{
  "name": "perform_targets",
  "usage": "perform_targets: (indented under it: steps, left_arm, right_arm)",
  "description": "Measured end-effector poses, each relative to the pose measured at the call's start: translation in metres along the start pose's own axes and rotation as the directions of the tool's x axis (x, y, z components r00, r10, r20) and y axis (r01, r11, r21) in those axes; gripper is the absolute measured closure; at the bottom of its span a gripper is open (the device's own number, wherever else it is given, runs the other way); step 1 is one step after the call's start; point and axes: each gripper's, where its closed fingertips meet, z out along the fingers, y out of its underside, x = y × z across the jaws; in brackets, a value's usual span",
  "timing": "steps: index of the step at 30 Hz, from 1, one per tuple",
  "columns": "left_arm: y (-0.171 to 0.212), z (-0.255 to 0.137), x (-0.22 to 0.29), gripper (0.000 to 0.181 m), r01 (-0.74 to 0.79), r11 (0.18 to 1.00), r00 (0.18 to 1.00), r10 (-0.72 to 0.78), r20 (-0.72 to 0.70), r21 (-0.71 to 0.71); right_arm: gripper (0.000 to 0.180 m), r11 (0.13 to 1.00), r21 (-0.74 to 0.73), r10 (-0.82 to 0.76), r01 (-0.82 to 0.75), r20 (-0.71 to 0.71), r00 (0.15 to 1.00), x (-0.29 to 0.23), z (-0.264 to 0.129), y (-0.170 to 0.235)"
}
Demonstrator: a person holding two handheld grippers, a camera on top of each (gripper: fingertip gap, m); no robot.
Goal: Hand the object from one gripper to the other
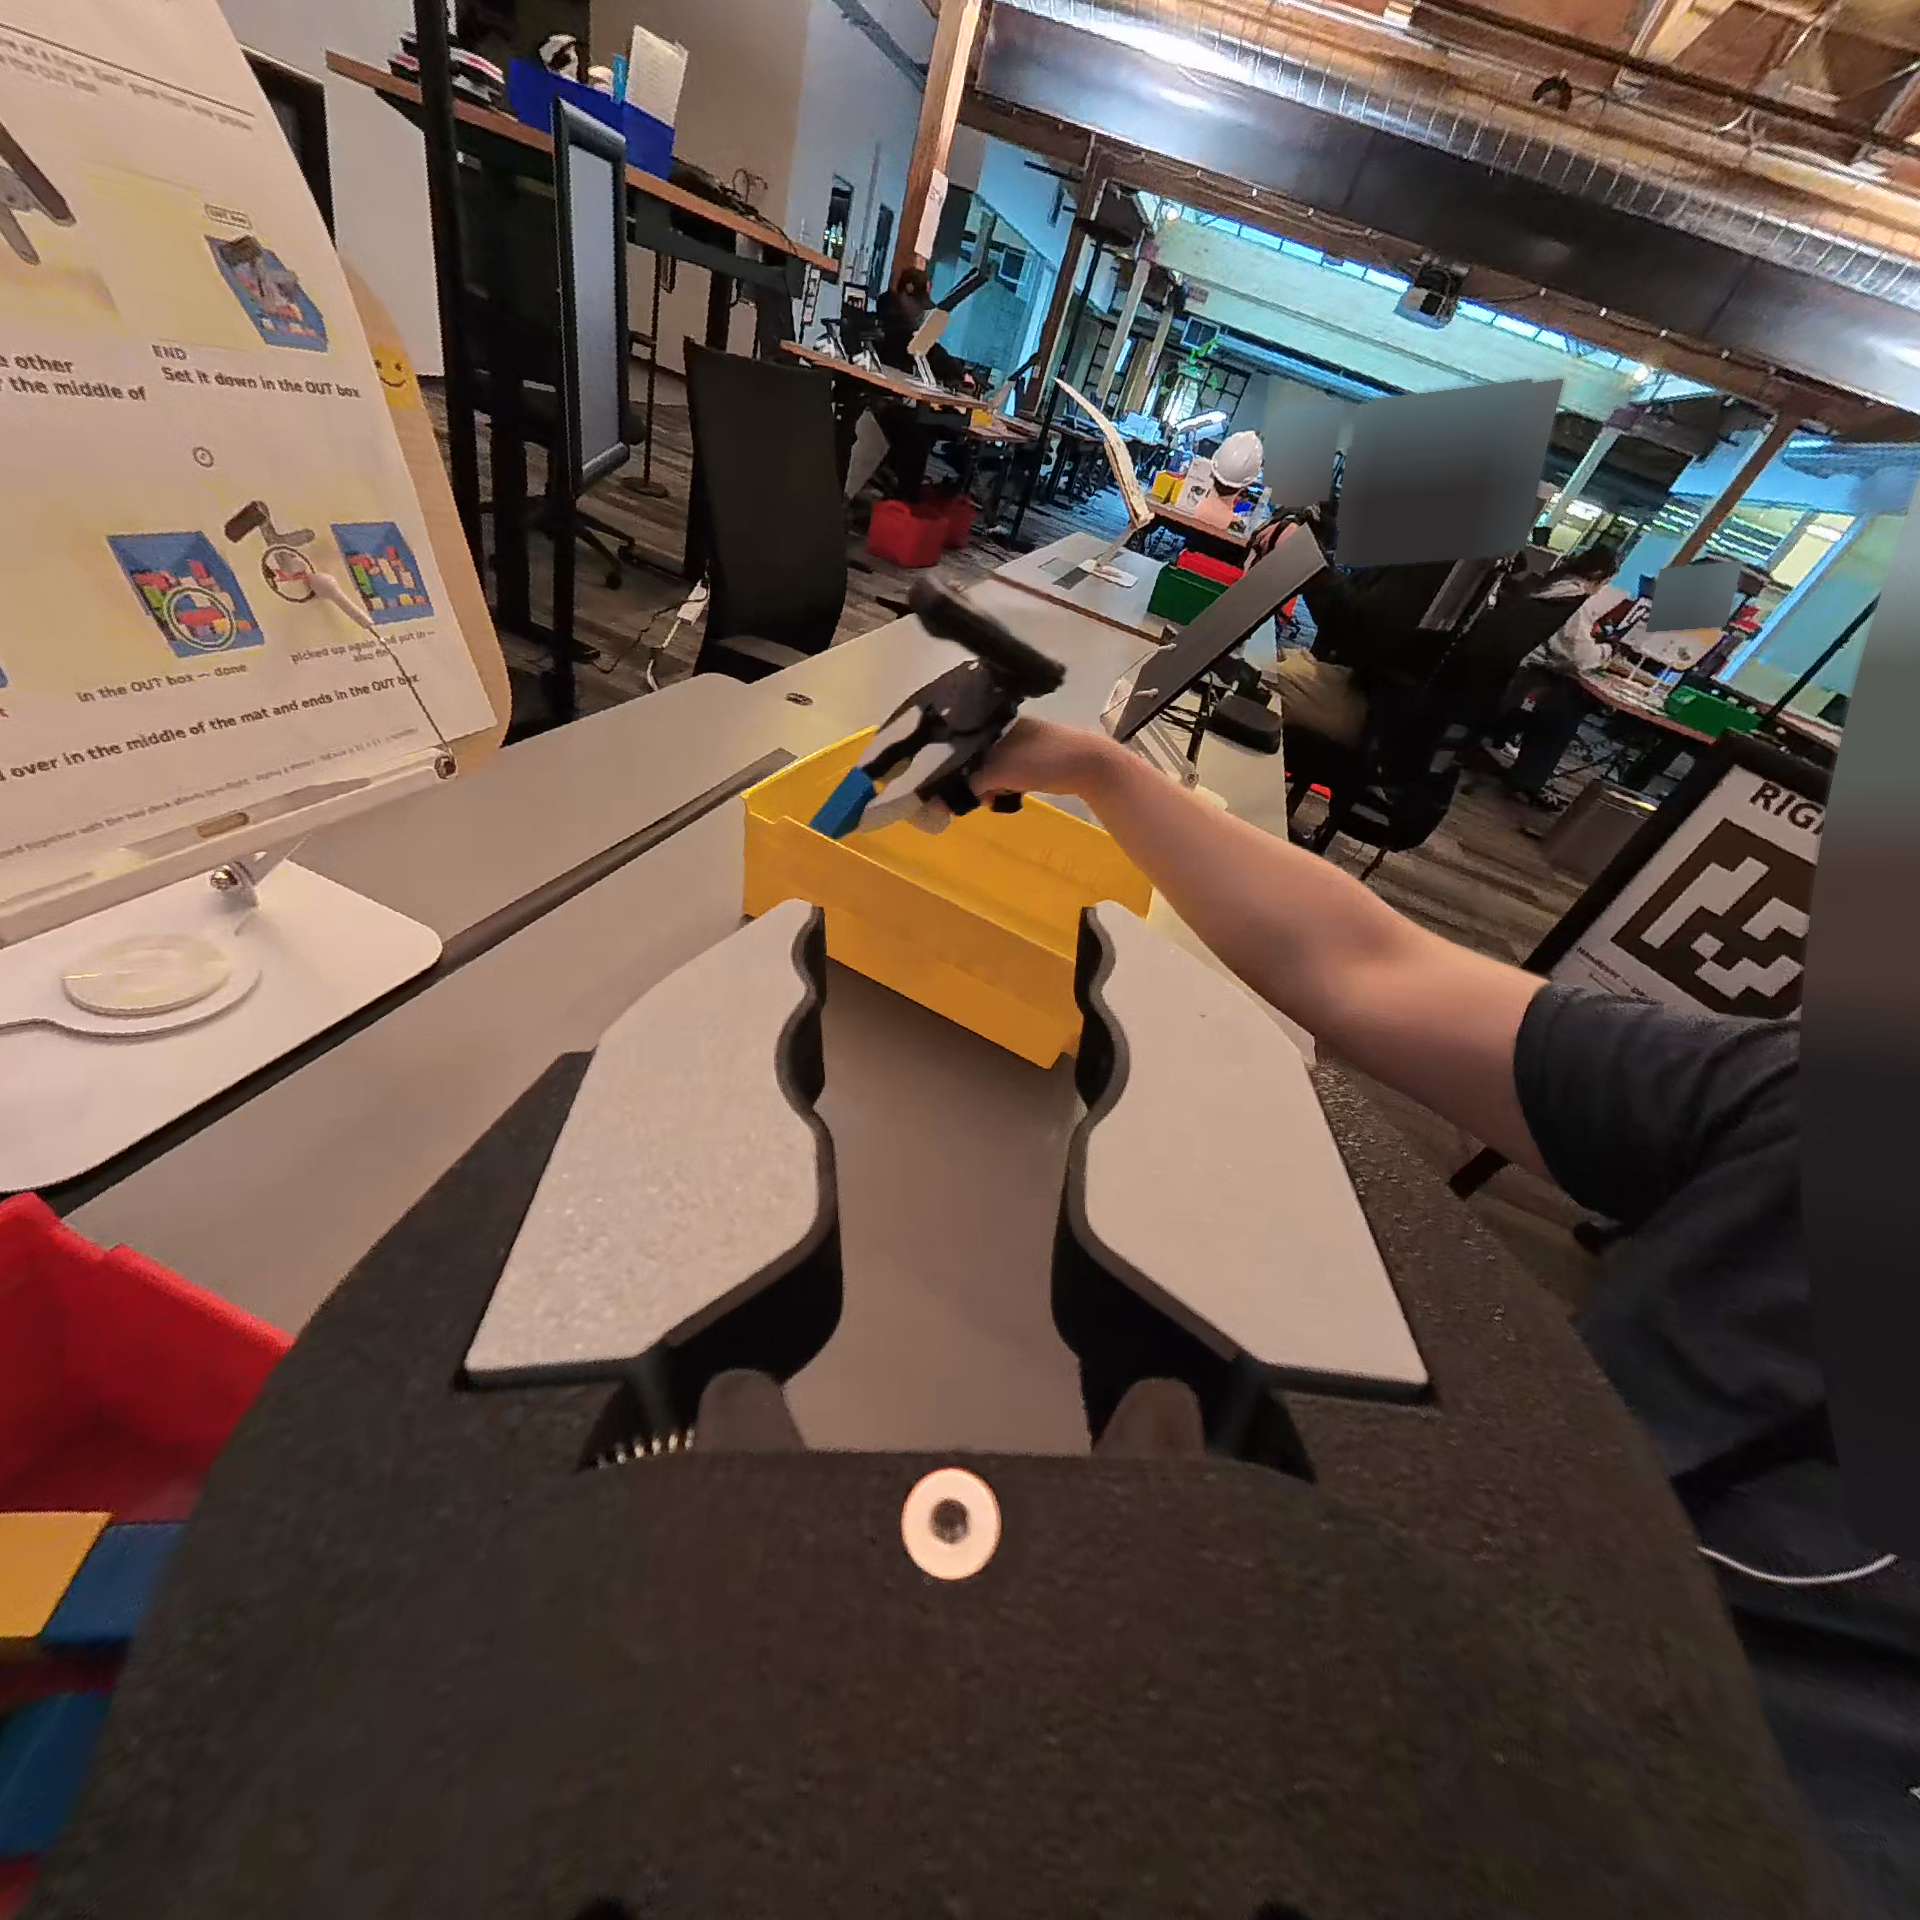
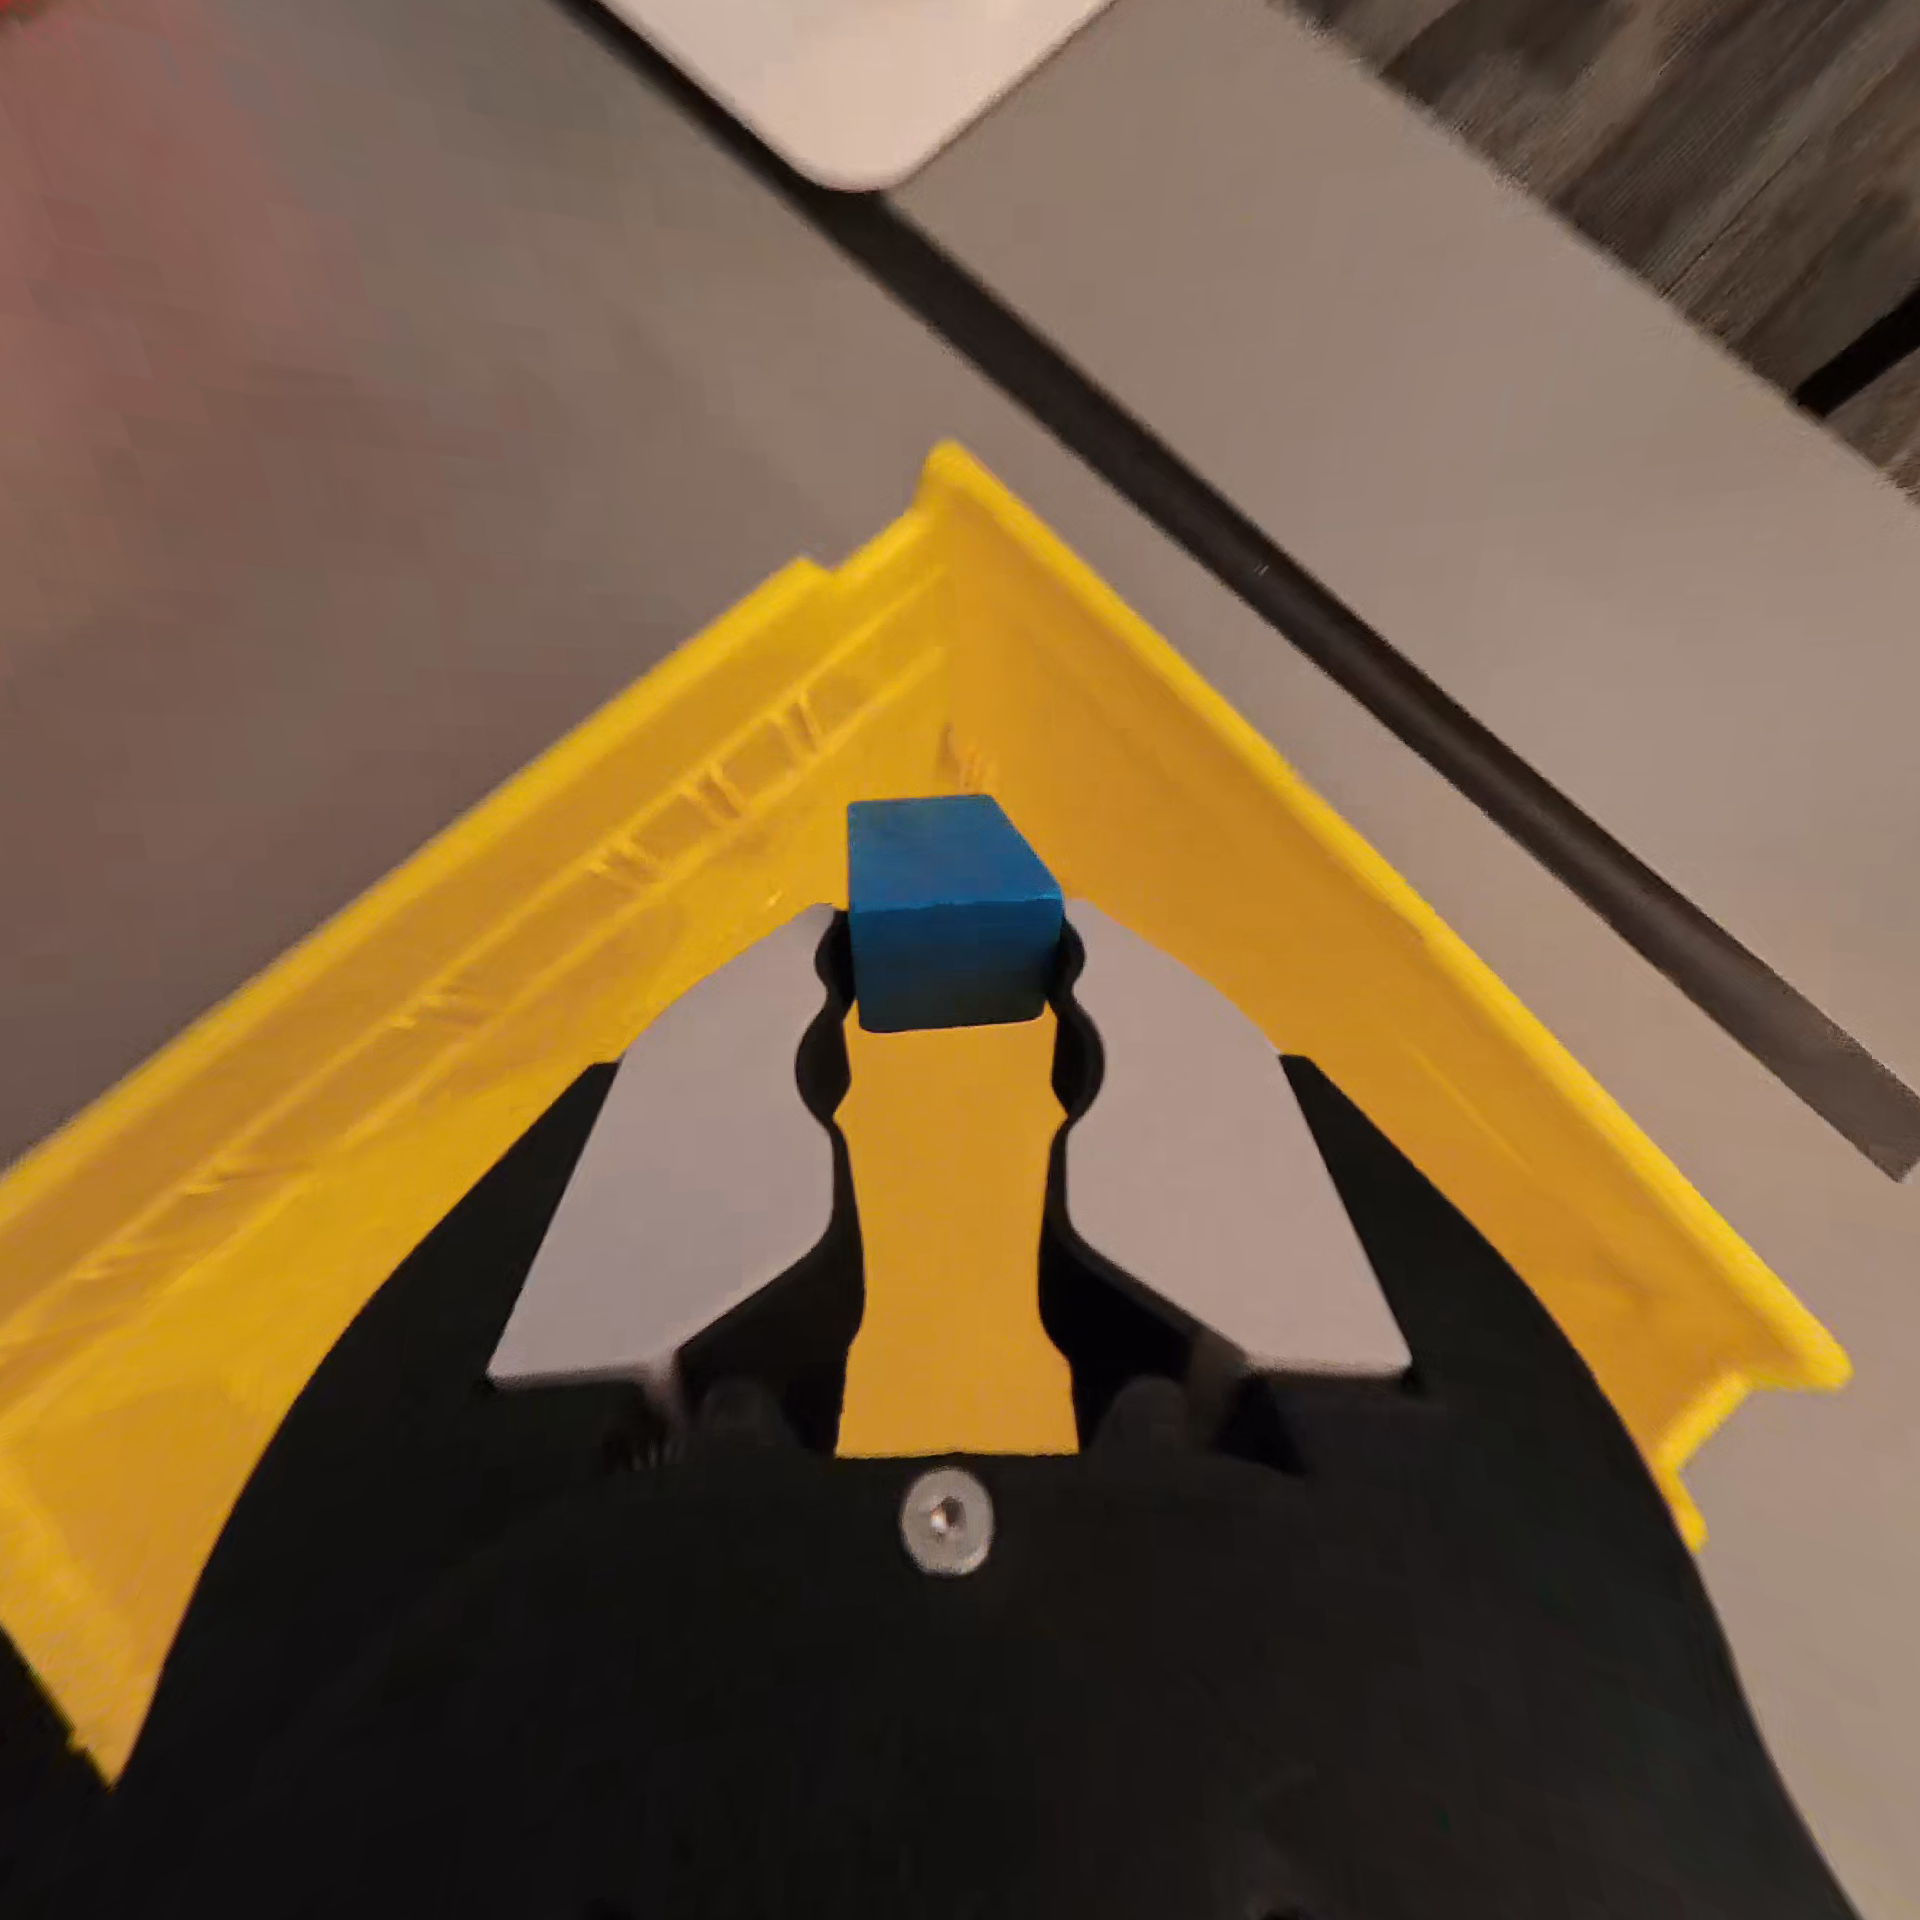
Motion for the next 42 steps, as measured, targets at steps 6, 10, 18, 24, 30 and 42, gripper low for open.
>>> perform_targets:
  steps: [6,10,18,24,30,42]
  left_arm:
    - [0.001,0.005,0.006,0.135,-0.012,1.000,1.000,0.012,-0.024,-0.012]
    - [0.003,0.010,0.007,0.136,-0.020,1.000,0.999,0.020,-0.026,-0.024]
    - [0.005,0.015,0.009,0.136,-0.023,0.999,0.999,0.022,-0.040,-0.037]
    - [0.004,0.014,0.009,0.136,-0.023,0.999,0.999,0.021,-0.044,-0.032]
    - [0.001,0.008,0.010,0.136,-0.022,1.000,0.999,0.021,-0.044,-0.019]
    - [0.049,-0.099,-0.105,0.143,0.131,0.956,0.745,0.080,0.663,-0.262]
  right_arm:
    - [0.143,0.988,-0.080,-0.124,0.131,0.093,0.988,-0.002,0.038,0.021]
    - [0.143,0.981,-0.075,-0.167,0.180,0.151,0.974,-0.005,0.050,0.027]
    - [0.143,0.966,-0.073,-0.234,0.250,0.179,0.956,0.001,0.059,0.037]
    - [0.143,0.953,-0.089,-0.273,0.289,0.159,0.949,0.005,0.064,0.042]
    - [0.141,0.948,-0.104,-0.284,0.299,0.144,0.948,0.005,0.066,0.046]
    - [0.137,0.926,0.224,-0.279,0.304,-0.136,0.951,-0.010,-0.041,-0.037]
